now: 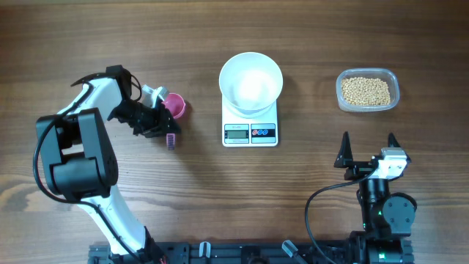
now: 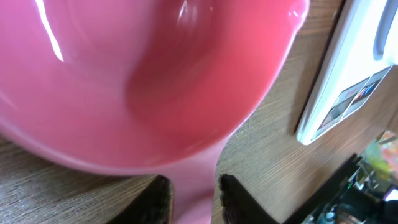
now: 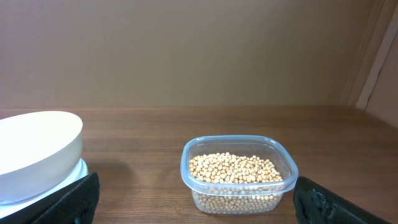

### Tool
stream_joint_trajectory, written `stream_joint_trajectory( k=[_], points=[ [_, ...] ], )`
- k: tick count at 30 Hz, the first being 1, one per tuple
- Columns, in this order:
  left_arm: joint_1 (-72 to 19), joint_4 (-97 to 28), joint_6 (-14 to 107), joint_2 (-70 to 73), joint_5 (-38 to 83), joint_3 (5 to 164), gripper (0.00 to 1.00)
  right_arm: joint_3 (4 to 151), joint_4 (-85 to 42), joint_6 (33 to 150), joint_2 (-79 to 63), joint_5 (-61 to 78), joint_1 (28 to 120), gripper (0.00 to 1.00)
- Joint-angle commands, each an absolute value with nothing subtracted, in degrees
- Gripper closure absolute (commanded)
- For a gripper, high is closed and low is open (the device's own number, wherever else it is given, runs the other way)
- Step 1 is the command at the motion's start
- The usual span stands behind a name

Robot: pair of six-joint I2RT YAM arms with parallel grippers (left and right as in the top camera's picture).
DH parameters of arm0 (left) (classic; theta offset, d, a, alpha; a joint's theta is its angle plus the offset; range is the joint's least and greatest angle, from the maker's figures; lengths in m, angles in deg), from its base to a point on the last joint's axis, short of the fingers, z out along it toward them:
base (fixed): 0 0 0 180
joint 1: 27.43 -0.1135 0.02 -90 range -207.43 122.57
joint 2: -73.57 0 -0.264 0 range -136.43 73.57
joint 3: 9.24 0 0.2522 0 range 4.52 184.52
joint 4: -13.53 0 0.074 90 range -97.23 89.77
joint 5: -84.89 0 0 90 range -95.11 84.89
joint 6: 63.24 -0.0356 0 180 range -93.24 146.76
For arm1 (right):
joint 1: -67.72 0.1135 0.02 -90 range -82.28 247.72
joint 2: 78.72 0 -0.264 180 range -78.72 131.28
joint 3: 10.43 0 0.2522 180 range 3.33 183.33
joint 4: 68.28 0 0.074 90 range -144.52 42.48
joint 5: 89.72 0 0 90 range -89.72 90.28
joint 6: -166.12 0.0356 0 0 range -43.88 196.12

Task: Scoop item into bowl and weigh 150g on scale
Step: 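Close the left gripper on the pink scoop near its cup, then lift the pink scoop with the left gripper toward the right gripper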

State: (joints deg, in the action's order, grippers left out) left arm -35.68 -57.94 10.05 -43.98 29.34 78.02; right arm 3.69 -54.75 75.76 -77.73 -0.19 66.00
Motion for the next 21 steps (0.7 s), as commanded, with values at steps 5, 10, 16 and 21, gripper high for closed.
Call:
stream_joint_trajectory(
  k=[5,10,16,21],
  points=[
    [-35.92,-57.59,10.93,-44.73,30.46,77.60,0.96,3.62,-54.90,74.78,-78.29,0.13,65.76,0.00],
    [-35.92,-57.90,13.33,-44.70,31.71,77.76,0.96,3.62,-54.88,74.78,-78.29,0.13,65.76,0.00],
    [-35.96,-64.04,13.73,-44.07,40.89,81.52,0.96,3.62,-54.88,74.78,-78.29,0.13,65.76,0.00],
    [-35.96,-73.37,13.73,-41.82,56.71,89.01,0.96,3.62,-54.88,74.78,-78.29,0.13,65.76,0.00]
  ],
)
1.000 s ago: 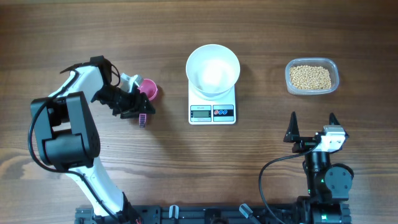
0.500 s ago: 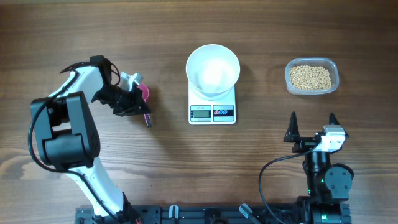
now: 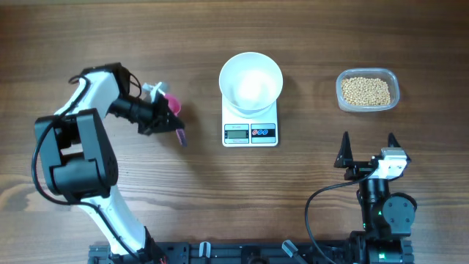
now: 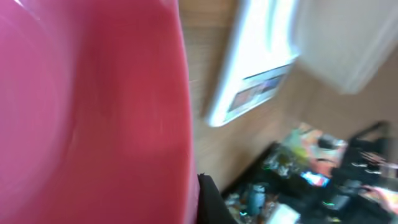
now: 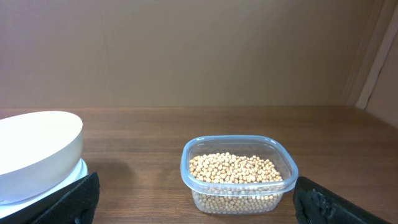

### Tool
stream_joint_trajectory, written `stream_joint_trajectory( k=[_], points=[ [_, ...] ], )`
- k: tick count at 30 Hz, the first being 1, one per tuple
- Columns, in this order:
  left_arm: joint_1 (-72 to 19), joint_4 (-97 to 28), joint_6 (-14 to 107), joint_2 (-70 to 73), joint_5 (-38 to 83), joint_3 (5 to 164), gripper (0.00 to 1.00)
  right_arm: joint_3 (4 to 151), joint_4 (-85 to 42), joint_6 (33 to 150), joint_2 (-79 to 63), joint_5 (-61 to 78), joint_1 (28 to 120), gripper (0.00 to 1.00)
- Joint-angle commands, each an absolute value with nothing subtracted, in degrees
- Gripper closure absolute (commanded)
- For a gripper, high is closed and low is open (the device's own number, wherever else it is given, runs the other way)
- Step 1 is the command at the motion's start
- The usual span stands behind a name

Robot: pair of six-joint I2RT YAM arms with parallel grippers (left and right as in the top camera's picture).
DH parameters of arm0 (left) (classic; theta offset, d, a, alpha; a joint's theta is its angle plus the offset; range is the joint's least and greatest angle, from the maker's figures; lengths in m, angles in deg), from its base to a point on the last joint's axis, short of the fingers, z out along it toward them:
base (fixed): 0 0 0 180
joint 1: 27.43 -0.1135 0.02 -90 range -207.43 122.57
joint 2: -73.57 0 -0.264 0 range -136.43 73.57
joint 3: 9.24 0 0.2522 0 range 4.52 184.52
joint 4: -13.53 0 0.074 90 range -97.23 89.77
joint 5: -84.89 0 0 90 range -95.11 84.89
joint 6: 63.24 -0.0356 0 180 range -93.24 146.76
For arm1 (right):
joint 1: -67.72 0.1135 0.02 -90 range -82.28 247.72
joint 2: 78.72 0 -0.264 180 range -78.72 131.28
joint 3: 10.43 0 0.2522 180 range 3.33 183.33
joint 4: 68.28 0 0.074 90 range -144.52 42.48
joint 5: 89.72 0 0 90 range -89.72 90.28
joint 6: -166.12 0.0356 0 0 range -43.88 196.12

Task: Scoop item into bowl and weigh 150g on scale
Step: 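Lift the pink scoop with the left gripper toward the right gripper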

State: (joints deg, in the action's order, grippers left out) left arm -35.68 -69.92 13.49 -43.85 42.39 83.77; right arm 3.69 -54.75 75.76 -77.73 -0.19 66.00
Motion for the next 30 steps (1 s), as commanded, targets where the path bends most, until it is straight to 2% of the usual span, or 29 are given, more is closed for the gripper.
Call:
stream_joint_trajectory(
  k=[1,9,13,19,22,25,30],
  points=[
    [-35.96,-74.25,13.75,-41.30,59.59,90.10,0.96,3.62,-54.90,74.78,-78.29,0.13,65.76,0.00],
    [-35.94,-74.73,15.69,-38.26,79.73,93.32,0.96,3.62,-54.90,74.75,-78.29,0.13,65.76,0.00],
    [-35.74,-76.02,15.67,-38.26,80.36,93.32,0.96,3.62,-58.60,72.04,-78.29,-0.89,65.76,0.00],
    [-33.21,-76.06,15.65,-36.79,80.32,93.41,0.96,3.62,-65.79,85.75,-78.29,14.32,65.76,0.00],
    [-31.48,-75.62,16.85,-34.37,75.66,94.96,0.96,3.64,-79.23,88.30,-78.29,16.94,65.76,0.00],
    [-29.43,-71.93,25.73,-32.42,67.51,98.39,0.96,3.91,-88.61,88.11,-78.18,16.26,65.76,0.00],
    [-26.17,-59.43,41.73,-29.16,58.13,104.86,0.96,9.52,-88.54,88.28,-75.34,15.85,65.76,0.00]
  ],
)
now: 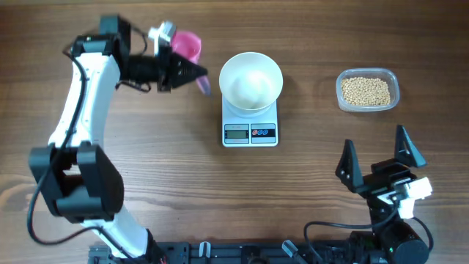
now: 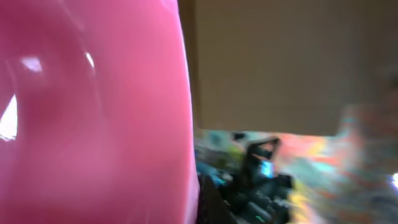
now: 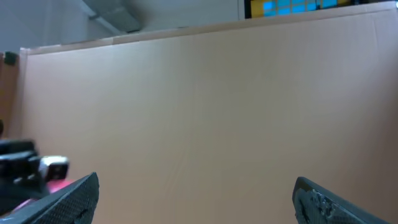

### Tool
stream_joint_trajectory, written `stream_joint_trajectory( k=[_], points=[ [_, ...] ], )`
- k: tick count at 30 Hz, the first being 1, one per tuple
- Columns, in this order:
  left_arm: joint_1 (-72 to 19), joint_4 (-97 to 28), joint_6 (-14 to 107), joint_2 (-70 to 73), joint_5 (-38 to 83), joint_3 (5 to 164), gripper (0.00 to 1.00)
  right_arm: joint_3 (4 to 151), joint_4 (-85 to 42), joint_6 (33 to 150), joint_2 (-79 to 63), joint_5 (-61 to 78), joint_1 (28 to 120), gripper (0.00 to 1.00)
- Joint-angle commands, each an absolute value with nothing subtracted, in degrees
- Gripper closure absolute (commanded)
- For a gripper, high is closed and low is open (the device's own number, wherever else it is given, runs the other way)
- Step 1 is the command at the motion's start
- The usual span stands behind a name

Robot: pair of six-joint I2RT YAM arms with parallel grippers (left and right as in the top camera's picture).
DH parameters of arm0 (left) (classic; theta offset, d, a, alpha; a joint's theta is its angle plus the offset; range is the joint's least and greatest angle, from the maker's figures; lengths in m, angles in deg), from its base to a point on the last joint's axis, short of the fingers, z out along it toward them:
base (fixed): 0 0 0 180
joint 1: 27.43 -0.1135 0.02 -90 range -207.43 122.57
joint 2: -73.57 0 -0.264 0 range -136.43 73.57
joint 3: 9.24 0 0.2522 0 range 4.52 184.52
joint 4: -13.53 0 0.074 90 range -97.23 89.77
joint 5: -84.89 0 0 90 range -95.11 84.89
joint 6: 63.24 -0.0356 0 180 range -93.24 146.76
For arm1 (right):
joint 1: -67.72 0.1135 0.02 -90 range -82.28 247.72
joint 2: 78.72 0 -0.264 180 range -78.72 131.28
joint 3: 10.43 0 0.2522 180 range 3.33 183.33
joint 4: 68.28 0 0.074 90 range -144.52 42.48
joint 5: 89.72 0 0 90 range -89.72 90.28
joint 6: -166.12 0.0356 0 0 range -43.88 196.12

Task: Scoop item into bowl and weigh 150g on scale
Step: 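Lift the pink scoop with the left gripper toward the right gripper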

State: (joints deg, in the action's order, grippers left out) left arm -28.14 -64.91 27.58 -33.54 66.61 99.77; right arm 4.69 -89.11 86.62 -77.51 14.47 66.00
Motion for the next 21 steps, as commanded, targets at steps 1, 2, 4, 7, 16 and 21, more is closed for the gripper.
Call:
stream_joint_trajectory(
  k=[1,2,4,7,16,21],
  points=[
    [-25.56,-56.15,45.38,-28.53,56.34,105.99,0.96,12.19,-87.01,88.26,-73.51,15.85,65.76,0.00],
    [-24.84,-51.82,50.07,-27.85,53.76,106.98,0.96,14.79,-84.98,88.26,-71.56,15.87,65.76,0.00],
    [-23.68,-45.09,56.94,-26.76,50.48,107.46,0.96,21.48,-78.22,88.22,-66.71,16.53,65.76,0.00],
    [-22.04,-34.12,67.52,-25.62,48.27,107.46,0.96,32.76,-65.90,88.06,-57.64,17.03,65.76,0.00],
    [-16.60,-14.14,88.76,-25.47,47.66,107.46,0.96,47.68,-72.28,101.64,-32.66,39.94,65.76,0.00],
    [-13.56,-9.00,91.78,-25.47,45.23,107.46,0.96,47.97,-90.22,130.44,-20.18,43.45,65.76,0.00]
  ],
)
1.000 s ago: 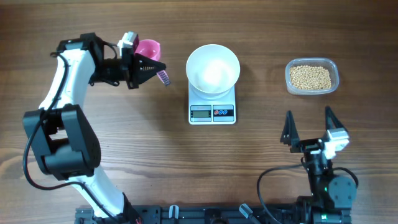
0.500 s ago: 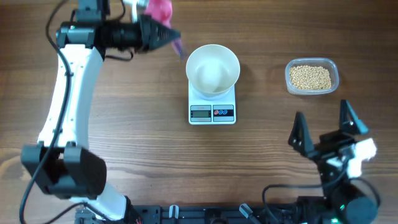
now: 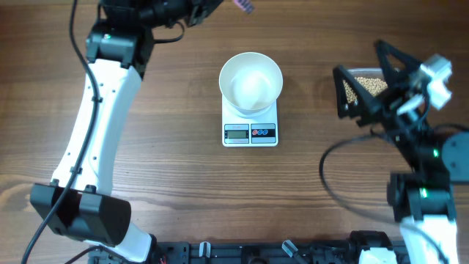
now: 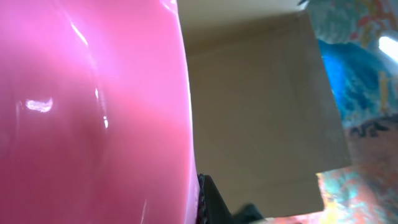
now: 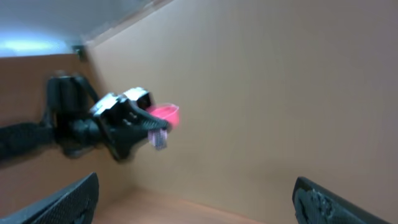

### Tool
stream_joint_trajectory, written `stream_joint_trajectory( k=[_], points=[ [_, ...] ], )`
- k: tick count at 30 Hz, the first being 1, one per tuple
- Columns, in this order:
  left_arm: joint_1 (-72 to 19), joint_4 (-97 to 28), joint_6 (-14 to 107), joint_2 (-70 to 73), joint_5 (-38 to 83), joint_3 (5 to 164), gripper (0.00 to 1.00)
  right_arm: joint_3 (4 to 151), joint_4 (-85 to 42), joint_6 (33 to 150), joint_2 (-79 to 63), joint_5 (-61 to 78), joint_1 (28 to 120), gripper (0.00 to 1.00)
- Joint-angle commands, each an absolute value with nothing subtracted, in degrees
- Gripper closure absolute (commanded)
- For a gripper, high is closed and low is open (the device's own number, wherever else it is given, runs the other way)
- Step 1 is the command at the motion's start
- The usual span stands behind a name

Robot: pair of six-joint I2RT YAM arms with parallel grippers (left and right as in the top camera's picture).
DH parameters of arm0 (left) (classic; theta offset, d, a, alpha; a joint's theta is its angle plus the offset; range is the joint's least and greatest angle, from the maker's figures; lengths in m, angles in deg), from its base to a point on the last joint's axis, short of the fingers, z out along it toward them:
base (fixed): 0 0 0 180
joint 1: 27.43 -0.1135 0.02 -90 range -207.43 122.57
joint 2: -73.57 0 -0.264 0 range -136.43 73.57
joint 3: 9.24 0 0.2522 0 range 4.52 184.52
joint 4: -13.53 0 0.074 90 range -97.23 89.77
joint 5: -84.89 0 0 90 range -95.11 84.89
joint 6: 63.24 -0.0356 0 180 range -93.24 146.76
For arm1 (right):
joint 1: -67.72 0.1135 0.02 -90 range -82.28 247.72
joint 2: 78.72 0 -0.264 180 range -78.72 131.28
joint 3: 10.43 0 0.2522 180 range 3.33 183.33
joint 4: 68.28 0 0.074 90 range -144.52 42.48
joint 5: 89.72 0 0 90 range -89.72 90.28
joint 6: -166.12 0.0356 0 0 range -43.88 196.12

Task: Scoop item into bowl and weigh 150g on scale
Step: 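Lift the pink scoop with the left gripper toward the right gripper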

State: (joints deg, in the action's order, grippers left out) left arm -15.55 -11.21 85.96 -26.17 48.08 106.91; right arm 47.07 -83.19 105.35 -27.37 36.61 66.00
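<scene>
My left gripper (image 3: 199, 9) is raised high at the back edge of the overhead view, shut on the pink scoop (image 4: 93, 112). The scoop fills the left wrist view, with one black finger (image 4: 210, 200) beside it. In the right wrist view the scoop (image 5: 163, 114) and the left gripper (image 5: 140, 132) show in the air. The white bowl (image 3: 250, 81) sits on the white scale (image 3: 250, 126). My right gripper (image 3: 359, 64) is raised and open above the clear container of soybeans (image 3: 370, 86), which it partly hides.
The wooden table (image 3: 176, 183) carries only the scale, the bowl and the bean container. A brown cardboard wall (image 5: 280, 93) stands behind the table. Both arms are lifted well above the surface.
My left gripper with the scoop has gone from beside the bowl's left to higher up at the back edge. My right arm has risen from the front right to over the bean container.
The scoop first lay on the table left of the scale with my left fingers around its handle. It was then tilted and lifted, later held at the back beside the bowl, and now high up. My right arm rested in front, then tipped upward, then rose.
</scene>
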Motion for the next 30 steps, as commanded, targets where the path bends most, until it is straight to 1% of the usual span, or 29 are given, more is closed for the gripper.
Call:
stream_joint_trajectory(
  k=[1,3,6,8,11,13,15,18,20,23,25,30],
  points=[
    [-13.01,-8.41,91.78,-25.47,44.05,107.46,0.96,48.49,-93.39,136.13,-17.38,44.81,65.76,0.00],
    [-12.31,-8.28,91.78,-25.47,41.19,107.46,0.96,51.23,-98.60,145.44,-11.30,48.42,65.78,0.00],
    [-12.27,-8.35,91.76,-25.49,38.35,107.46,0.96,58.46,-99.34,149.90,-4.13,55.52,65.78,0.00],
    [-12.27,-8.37,91.73,-25.60,36.78,107.46,0.96,63.64,-95.16,150.12,-0.59,58.43,65.96,0.00],
    [-11.50,-8.81,91.71,-26.24,33.74,107.46,0.96,70.70,-82.33,148.89,3.65,58.54,66.94,0.00],
    [-11.02,-8.81,91.71,-26.78,32.86,107.46,0.96,71.47,-81.83,149.11,5.07,57.77,67.60,0.00],
    [-10.74,-8.81,91.73,-27.35,32.82,107.46,0.96,71.47,-81.48,152.48,5.88,57.60,67.77,0.00],
    [-10.41,-8.78,91.73,-27.81,32.89,107.46,0.96,71.47,-80.06,164.26,6.62,57.55,67.93,0.01],
    [-10.37,-8.74,91.73,-27.83,32.69,107.46,0.96,71.47,-83.08,164.74,6.93,57.12,68.45,0.12],
    [-10.37,-8.74,91.76,-27.83,32.71,107.46,0.96,71.47,-86.60,165.70,6.95,55.30,70.75,0.14],
    [-10.06,-8.78,91.86,-27.83,32.80,107.46,0.96,71.47,-86.84,169.48,6.95,52.90,73.37,0.15],
    [-9.03,-8.70,93.29,-27.83,35.57,107.46,0.96,71.47,-86.86,178.60,7.23,51.13,79.14,0.27]
  ],
)
